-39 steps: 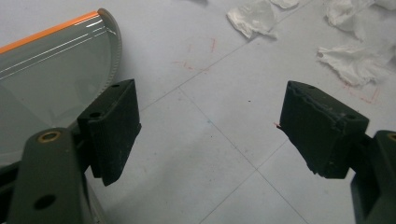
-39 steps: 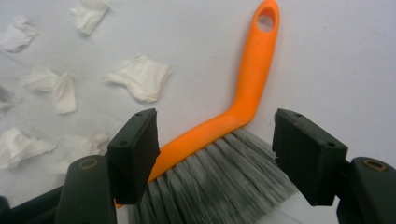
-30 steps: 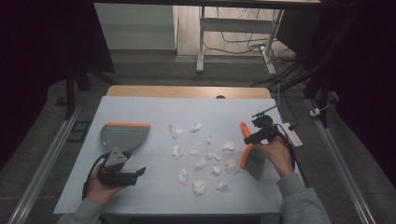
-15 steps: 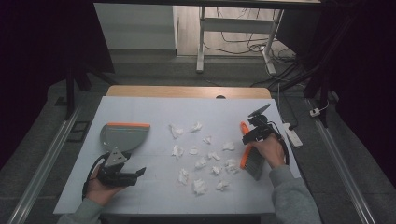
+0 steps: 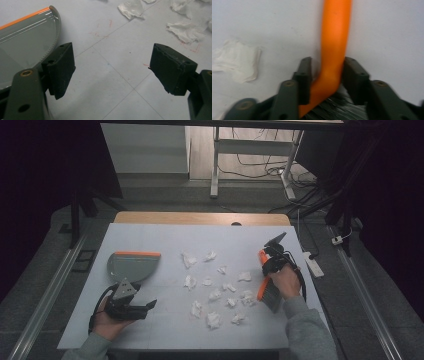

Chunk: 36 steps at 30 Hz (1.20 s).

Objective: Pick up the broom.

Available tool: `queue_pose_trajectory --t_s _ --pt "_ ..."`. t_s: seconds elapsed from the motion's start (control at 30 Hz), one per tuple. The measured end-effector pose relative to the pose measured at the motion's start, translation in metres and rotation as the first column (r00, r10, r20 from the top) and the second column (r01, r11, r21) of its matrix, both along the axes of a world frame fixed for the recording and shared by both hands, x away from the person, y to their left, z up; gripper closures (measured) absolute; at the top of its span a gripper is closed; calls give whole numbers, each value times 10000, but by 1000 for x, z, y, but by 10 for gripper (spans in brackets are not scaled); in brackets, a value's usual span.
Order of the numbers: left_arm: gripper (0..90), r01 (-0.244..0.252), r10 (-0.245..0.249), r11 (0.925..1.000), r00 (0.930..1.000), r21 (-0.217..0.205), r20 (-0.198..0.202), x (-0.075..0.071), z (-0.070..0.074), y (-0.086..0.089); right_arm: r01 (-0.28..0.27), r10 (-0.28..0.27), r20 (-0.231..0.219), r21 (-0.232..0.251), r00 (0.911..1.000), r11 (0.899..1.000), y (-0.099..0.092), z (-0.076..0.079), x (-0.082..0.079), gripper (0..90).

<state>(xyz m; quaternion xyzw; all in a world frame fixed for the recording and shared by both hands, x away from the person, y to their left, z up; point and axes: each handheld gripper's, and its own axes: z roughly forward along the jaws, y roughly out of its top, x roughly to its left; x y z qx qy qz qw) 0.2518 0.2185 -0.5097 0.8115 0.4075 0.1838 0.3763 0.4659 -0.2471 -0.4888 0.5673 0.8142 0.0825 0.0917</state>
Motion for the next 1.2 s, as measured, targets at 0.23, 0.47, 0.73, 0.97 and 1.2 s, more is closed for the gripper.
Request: queue_pose_trajectory --t_s 0.23,0.47,0.73,0.97,1.2 --pt "211 -21 21 10000 10000 30 10 -1 0 0 4 -5 187 30 9998 10000 1 0 -2 707" --pt "211 -65 65 10000 10000 6 58 -1 0 1 -543 503 626 631 9968 9965 -9 1 -7 710" --pt "211 -194 194 9998 9998 38 56 -1 0 1 -864 261 2181 2720 9756 9584 -41 17 -28 711" --pt "211 -239 238 9996 9997 117 48 0 0 -3 -1540 11 3441 4173 9389 8956 -68 27 -47 711" --pt "211 -194 194 9997 9998 167 50 0 0 -6 -1885 -285 4084 4808 9124 8563 -81 37 -56 711"
